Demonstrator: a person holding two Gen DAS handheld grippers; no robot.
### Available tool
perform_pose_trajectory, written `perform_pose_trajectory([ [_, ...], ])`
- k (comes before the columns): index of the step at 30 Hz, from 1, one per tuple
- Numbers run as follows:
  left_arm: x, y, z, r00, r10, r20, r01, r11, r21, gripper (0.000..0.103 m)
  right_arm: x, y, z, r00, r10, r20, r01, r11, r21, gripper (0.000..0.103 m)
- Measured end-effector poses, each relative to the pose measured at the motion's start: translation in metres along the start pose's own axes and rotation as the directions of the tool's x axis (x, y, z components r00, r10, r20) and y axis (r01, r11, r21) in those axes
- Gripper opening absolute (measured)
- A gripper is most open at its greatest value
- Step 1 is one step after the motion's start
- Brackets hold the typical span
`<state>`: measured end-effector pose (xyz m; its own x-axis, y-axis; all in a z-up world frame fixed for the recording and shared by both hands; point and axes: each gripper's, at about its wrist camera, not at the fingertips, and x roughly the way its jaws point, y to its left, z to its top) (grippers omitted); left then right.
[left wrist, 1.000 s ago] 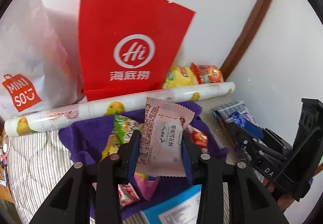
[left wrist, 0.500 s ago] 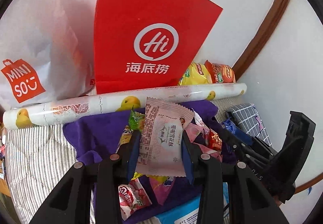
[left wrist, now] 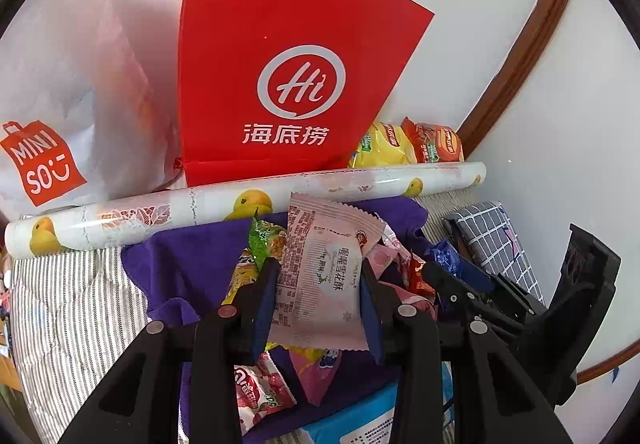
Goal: Organize snacks
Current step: 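Lower the blue biscuit packet onto the towel and open the right gripper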
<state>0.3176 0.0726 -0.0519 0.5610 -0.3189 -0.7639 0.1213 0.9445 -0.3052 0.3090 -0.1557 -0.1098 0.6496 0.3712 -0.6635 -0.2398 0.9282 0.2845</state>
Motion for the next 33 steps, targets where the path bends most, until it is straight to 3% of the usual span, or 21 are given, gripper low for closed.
perform_pose_trajectory([
  [15, 0.006, 0.003, 0.000, 1.000, 0.004, -0.017, -0.004, 1.000, -0.009, 0.036, 0.004, -0.002, -0.004, 1.000, 0.005, -0.018, -0.005, 1.000, -0.001, 0.044],
  [33, 0.010, 0.006, 0.000, 1.000, 0.008, -0.026, -0.008, 1.000, -0.019, 0.036, 0.027, 0.004, -0.016, 0.992, 0.001, -0.125, -0.007, 0.999, -0.045, 0.045],
])
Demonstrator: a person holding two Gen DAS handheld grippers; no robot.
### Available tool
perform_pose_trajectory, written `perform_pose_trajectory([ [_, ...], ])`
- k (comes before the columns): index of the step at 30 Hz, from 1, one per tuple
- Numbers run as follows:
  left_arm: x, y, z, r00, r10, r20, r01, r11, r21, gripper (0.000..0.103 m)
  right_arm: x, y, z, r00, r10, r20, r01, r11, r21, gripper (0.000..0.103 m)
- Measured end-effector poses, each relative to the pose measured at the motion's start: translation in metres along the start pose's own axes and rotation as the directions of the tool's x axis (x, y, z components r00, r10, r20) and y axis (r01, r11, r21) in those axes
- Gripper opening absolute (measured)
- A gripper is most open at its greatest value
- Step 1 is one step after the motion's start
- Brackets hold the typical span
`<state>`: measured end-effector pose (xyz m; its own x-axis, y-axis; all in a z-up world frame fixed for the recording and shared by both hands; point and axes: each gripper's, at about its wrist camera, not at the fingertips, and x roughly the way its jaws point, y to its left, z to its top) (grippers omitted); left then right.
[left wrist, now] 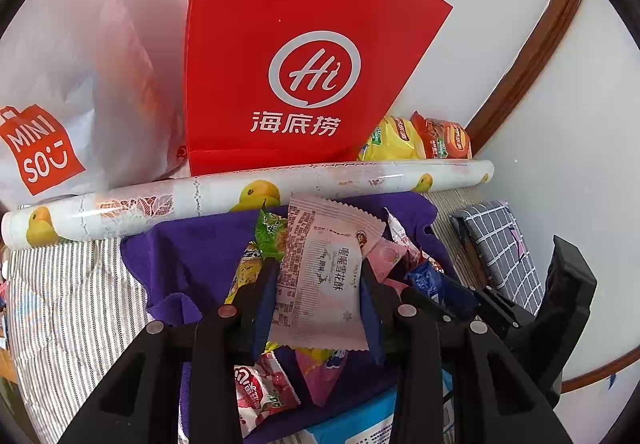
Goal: Organize snacks
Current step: 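Lower the blue biscuit packet onto the towel and open the right gripper, then lower the pink biscuit packet onto the towel and open the left gripper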
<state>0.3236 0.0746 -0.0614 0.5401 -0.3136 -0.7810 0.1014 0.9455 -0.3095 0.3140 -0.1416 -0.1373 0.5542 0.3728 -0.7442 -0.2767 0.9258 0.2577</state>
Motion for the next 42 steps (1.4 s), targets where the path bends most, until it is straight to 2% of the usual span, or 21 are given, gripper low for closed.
perform_pose_trajectory([
  [28, 0.005, 0.001, -0.001, 1.000, -0.002, -0.016, 0.002, 1.000, 0.003, 0.036, 0.007, -0.001, -0.002, 0.999, -0.006, -0.035, 0.006, 1.000, -0.003, 0.048],
  [42, 0.013, -0.001, -0.002, 0.999, 0.001, -0.042, -0.001, 1.000, 0.005, 0.036, 0.000, 0.003, -0.001, 1.000, 0.020, -0.022, -0.021, 1.000, -0.022, 0.062],
])
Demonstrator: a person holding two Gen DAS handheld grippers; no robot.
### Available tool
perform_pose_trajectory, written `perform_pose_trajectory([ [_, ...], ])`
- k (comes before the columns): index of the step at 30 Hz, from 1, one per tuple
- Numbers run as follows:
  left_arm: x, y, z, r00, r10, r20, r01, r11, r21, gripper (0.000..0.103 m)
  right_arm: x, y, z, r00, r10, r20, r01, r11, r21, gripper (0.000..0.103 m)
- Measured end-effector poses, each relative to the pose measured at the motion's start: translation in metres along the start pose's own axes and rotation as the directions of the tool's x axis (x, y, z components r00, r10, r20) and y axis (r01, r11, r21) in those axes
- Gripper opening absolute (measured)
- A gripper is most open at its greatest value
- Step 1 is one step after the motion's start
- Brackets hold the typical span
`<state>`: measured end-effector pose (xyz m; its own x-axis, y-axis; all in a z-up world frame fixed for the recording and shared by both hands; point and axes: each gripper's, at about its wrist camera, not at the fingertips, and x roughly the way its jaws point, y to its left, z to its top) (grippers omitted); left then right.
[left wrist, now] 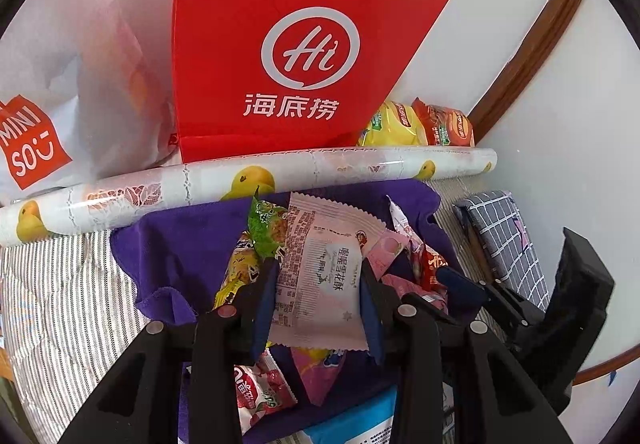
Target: Organize snacks
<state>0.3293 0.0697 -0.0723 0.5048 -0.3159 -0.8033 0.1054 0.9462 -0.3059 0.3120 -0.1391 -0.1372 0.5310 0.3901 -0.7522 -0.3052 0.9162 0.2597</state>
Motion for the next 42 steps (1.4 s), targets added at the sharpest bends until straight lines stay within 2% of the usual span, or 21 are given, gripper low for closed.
perform_pose_trajectory([
  [7, 0.001, 0.007, 0.002, 1.000, -0.023, -0.009, 0.023, 1.000, -0.021, 0.036, -0.013, 0.005, 0.002, 0.999, 0.000, 0.046, 0.002, 1.000, -0.031, 0.067],
  [14, 0.017, 0.005, 0.000, 0.998, -0.039, -0.055, 0.038, 0.999, -0.023, 0.036, -0.023, -0.002, 0.005, 0.997, 0.005, 0.073, -0.006, 1.000, 0.006, 0.067],
  [24, 0.044, -0.005, -0.009, 0.989, 0.010, -0.149, -0.010, 1.000, 0.005, 0.036, -0.026, -0.010, 0.006, 0.996, 0.005, 0.085, -0.008, 0.999, 0.037, 0.067],
  [32, 0.050, 0.001, -0.009, 0.984, 0.032, -0.174, -0.034, 0.999, -0.008, 0.039, -0.027, -0.011, 0.006, 0.996, 0.010, 0.093, -0.016, 0.998, 0.056, 0.067],
  [34, 0.052, 0.001, -0.009, 0.982, 0.036, -0.184, -0.038, 0.999, -0.009, 0.042, -0.028, -0.012, 0.006, 0.996, 0.010, 0.093, -0.015, 0.998, 0.059, 0.067],
  [37, 0.053, 0.000, -0.009, 0.979, 0.050, -0.197, -0.052, 0.999, -0.003, 0.052, -0.028, -0.014, 0.006, 0.995, 0.000, 0.095, -0.006, 0.998, 0.063, 0.067],
  [42, 0.042, -0.004, -0.007, 0.983, 0.057, -0.177, -0.057, 0.998, 0.007, 0.064, -0.028, -0.013, 0.006, 0.995, -0.013, 0.094, 0.008, 0.998, 0.056, 0.067],
])
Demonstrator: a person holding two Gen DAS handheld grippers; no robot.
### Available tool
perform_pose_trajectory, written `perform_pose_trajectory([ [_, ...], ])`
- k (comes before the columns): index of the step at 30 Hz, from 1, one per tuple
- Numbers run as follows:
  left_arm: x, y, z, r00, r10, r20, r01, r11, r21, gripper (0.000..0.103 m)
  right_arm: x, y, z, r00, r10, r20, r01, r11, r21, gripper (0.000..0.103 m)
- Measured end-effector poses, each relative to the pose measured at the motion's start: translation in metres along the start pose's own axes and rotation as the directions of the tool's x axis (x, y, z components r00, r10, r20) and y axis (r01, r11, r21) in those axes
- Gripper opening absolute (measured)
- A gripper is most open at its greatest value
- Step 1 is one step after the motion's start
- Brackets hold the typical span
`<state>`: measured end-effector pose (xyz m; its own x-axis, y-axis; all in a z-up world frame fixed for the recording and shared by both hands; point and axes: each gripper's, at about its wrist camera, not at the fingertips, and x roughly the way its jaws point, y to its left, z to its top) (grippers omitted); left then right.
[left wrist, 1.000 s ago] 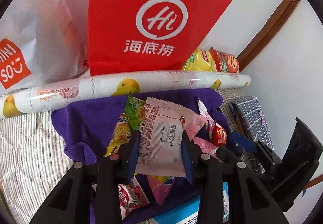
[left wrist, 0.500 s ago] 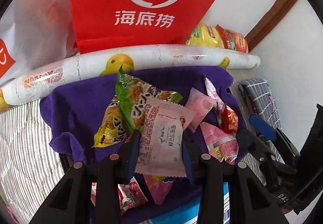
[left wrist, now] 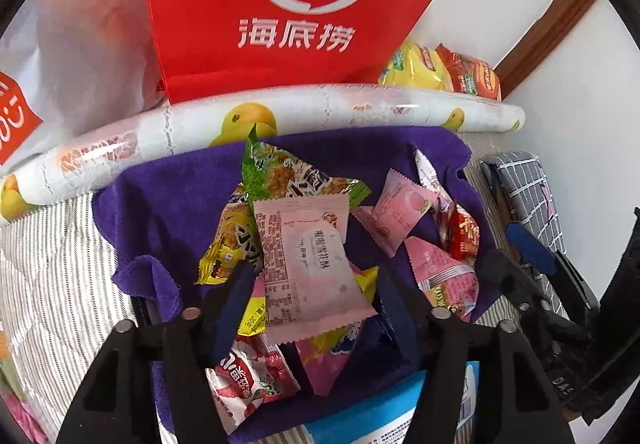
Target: Organize snacks
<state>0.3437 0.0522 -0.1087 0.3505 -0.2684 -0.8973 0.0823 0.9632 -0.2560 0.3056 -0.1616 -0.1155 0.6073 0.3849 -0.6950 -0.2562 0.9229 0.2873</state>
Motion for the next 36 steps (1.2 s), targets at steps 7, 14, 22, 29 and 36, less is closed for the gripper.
perform_pose_trajectory([
  [7, -0.028, -0.008, -0.002, 0.997, -0.052, 0.058, 0.051, 0.998, 0.028, 0.071, -0.005, -0.004, -0.005, 1.000, -0.015, -0.013, 0.015, 0.999, 0.035, 0.067],
  [14, -0.055, -0.022, -0.010, 0.988, -0.100, 0.119, 0.092, 0.993, 0.070, 0.071, -0.031, -0.006, -0.011, 0.998, -0.057, -0.032, 0.059, 0.995, 0.077, 0.069],
  [22, -0.067, -0.050, -0.045, 0.989, -0.088, 0.123, 0.074, 0.991, 0.114, 0.076, -0.081, 0.005, -0.019, 0.995, -0.096, -0.020, 0.097, 0.994, 0.055, 0.076],
  [29, -0.089, -0.061, -0.092, 0.984, -0.011, 0.179, -0.011, 0.993, 0.118, 0.084, -0.116, 0.022, -0.040, 0.992, -0.129, 0.008, 0.129, 0.991, 0.018, 0.084],
  [36, -0.119, -0.064, -0.133, 0.961, 0.052, 0.271, -0.071, 0.996, 0.061, 0.088, -0.156, 0.033, -0.058, 0.985, -0.165, 0.048, 0.164, 0.986, 0.008, 0.085],
])
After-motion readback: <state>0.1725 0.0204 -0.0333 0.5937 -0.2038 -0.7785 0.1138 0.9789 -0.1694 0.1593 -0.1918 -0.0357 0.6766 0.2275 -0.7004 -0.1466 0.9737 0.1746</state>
